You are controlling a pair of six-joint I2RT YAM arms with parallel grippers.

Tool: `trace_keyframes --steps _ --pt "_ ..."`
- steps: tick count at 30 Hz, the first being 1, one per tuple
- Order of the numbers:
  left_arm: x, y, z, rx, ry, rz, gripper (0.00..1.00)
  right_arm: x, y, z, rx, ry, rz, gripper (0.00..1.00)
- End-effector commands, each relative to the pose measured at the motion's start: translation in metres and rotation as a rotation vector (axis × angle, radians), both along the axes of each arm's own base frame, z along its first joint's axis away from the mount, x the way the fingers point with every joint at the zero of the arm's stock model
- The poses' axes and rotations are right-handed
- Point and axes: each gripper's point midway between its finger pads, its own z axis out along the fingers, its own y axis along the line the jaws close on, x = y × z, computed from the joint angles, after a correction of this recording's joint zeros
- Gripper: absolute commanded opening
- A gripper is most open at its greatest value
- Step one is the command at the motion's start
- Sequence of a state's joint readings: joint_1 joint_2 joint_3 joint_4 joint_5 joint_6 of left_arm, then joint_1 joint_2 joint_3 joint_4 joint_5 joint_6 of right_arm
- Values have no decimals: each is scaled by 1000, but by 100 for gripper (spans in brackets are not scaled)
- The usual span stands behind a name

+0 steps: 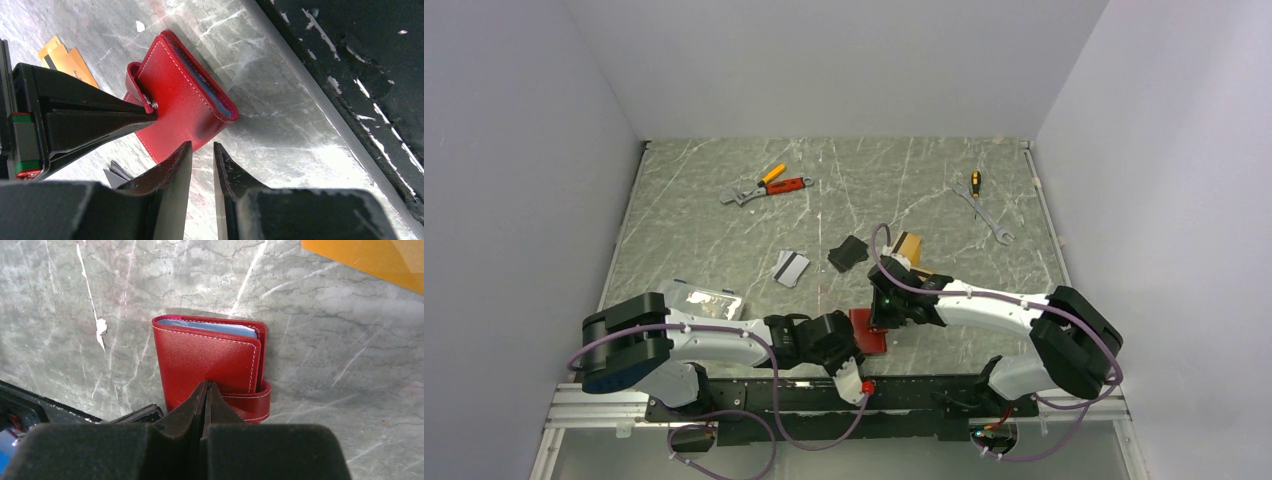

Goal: Put the credit cards into the card holder
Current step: Close the card holder at the center of the board.

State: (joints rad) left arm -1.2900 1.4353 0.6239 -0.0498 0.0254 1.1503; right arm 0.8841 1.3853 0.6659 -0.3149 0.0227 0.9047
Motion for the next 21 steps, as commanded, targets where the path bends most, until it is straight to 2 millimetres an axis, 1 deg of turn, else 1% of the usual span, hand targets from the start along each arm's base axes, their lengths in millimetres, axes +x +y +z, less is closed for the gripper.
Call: trace_keyframes --steps 1,2,4,6,9,12,17,21 --pt "5 -11 23 -58 -19 10 28 10 -11 16 -62 -61 -25 1" --pt "6 -9 23 -55 -21 13 28 11 -11 22 -72 -67 -20 9" --pt "6 -7 22 -55 -20 17 27 18 -12 36 -94 -95 -15 22" --pt "5 -4 23 -58 -22 20 27 22 -14 49 -122 -113 -15 30" --pt "5 -1 22 -57 -22 25 28 20 -17 57 -134 -110 0 37" --pt "4 0 20 -59 -26 19 28 13 -18 54 -149 -74 20 42" --pt "3 3 18 -62 -32 6 28 -2 -21 36 -203 2 54 43" --pt "2 6 17 -63 -37 4 28 -6 -17 30 -234 17 74 43"
